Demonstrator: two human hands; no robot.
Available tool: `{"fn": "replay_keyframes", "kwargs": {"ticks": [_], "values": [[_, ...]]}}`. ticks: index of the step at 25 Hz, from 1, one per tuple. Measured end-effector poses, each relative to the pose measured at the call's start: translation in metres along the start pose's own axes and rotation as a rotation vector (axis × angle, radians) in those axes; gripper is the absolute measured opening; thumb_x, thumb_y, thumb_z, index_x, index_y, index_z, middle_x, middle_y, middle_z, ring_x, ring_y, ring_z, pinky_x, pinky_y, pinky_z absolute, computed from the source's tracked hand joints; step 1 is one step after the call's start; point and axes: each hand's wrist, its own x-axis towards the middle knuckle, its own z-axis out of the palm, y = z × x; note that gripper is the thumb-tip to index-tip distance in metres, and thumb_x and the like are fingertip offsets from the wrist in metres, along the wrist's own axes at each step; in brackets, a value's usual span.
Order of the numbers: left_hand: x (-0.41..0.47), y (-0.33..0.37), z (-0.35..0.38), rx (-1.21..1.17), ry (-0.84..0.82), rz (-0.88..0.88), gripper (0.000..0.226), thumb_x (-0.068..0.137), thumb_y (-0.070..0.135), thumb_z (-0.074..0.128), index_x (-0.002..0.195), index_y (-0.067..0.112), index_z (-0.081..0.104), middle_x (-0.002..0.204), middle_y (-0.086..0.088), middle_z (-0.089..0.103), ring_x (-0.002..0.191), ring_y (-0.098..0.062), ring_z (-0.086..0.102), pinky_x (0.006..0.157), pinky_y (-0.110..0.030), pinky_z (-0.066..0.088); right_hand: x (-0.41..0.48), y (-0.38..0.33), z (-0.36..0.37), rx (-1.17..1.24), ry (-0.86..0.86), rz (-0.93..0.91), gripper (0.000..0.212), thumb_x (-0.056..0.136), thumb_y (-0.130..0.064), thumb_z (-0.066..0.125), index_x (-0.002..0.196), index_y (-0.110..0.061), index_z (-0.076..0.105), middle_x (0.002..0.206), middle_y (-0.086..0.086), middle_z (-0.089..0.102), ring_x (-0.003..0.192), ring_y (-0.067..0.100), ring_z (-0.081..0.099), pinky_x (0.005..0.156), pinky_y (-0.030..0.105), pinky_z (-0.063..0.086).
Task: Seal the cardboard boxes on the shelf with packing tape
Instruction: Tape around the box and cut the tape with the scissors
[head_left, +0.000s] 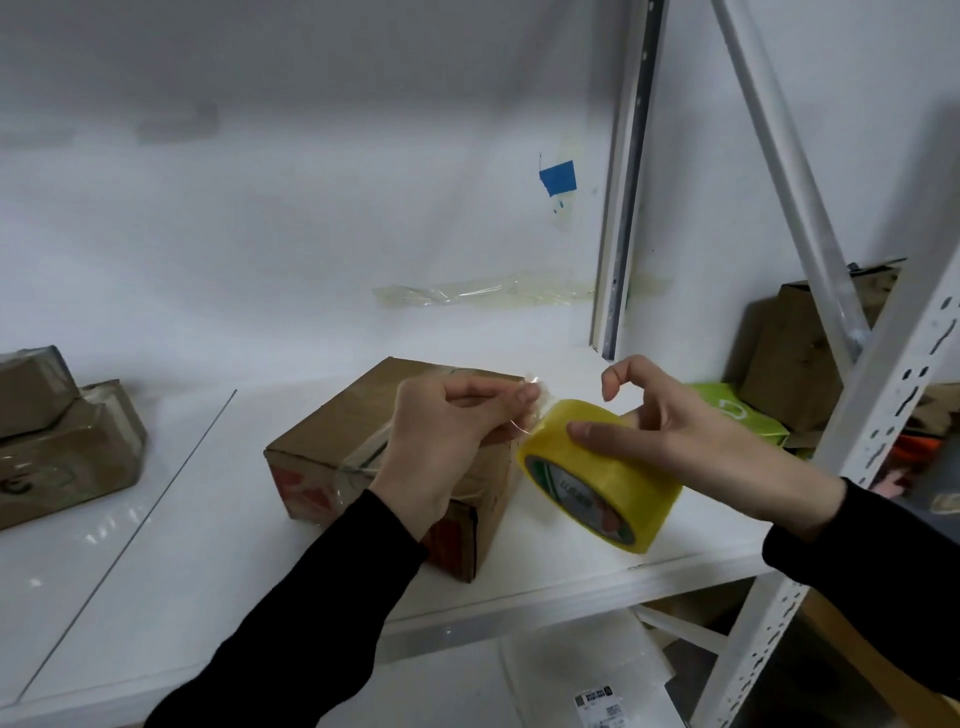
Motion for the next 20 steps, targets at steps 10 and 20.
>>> {"fn": "replay_keyframes", "kwargs": {"ticks": [10,20], "values": [[0.023,-0.028,0.004,0.057,0.304,0.076,0.010,0.069,0.012,0.078,0.064,0.017,0.071,0.055,0.001,0.070,0.054,-0.014,0.066,0.065,-0.032,0.058,0.033,0.029,0.002,-0.401,0.076,0.076,0.035,0.076,-0.050,0.068,0.085,-0.019,0.055,0.074,-0.012,0.054,0.065,0.000,0.050,0.052,0.012,0.034],[0.025,-0.058,0.005,0.505,0.424,0.191,0.011,0.075,0.030,0.076,0.071,0.020,0.075,0.085,0.001,0.075,0.086,-0.013,0.069,0.079,-0.030,0.053,0.042,0.047,-0.008,-0.394,-0.052,0.163,0.023,0.084,-0.043,0.063,0.082,-0.022,0.072,0.069,-0.017,0.059,0.064,0.008,0.057,0.063,0.018,0.044]]}}
